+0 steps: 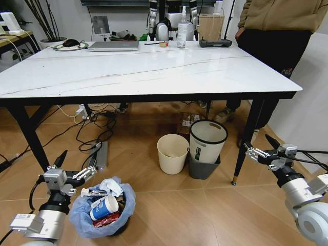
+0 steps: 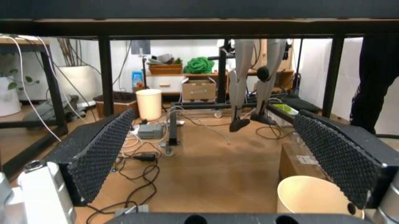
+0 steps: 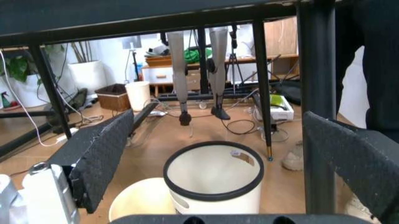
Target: Pick up the trash bin and place the trash from the table into it.
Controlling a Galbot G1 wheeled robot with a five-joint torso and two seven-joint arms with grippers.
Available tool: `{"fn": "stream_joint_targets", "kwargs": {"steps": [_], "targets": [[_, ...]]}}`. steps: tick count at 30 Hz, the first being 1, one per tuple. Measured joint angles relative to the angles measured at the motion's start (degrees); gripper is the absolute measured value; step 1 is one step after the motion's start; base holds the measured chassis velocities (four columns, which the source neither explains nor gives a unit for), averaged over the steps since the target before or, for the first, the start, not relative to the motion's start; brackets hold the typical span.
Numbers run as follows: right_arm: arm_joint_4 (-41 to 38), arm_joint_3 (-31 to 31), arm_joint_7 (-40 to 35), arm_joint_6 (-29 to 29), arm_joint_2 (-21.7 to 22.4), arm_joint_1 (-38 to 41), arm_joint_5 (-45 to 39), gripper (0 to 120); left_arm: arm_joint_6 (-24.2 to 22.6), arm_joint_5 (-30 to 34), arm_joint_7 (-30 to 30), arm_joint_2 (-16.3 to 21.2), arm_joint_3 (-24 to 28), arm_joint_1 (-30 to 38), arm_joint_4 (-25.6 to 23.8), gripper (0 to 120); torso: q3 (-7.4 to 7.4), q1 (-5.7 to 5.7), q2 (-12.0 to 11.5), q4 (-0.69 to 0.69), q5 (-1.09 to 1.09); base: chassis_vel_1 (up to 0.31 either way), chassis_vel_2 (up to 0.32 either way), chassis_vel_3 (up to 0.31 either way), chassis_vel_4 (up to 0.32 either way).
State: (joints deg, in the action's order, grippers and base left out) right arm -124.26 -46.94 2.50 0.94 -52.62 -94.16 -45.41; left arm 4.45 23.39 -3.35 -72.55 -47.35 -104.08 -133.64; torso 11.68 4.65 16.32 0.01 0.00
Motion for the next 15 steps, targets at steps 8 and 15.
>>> {"fn": "stream_joint_targets", "kwargs": {"steps": [8,15], "targets": [[0.0,0.0,0.0,0.0,0.0,0.0,0.0,100,-0.2,0.0,0.0,0.0,0.0,0.0,0.2,100,0.00,0.00,0.0,0.00,0.00,0.000,0.000,0.000,0.000],[0.0,0.0,0.0,0.0,0.0,0.0,0.0,100,-0.3,0.0,0.0,0.0,0.0,0.1,0.4,100,0.00,0.00,0.0,0.00,0.00,0.000,0.000,0.000,0.000]]}}
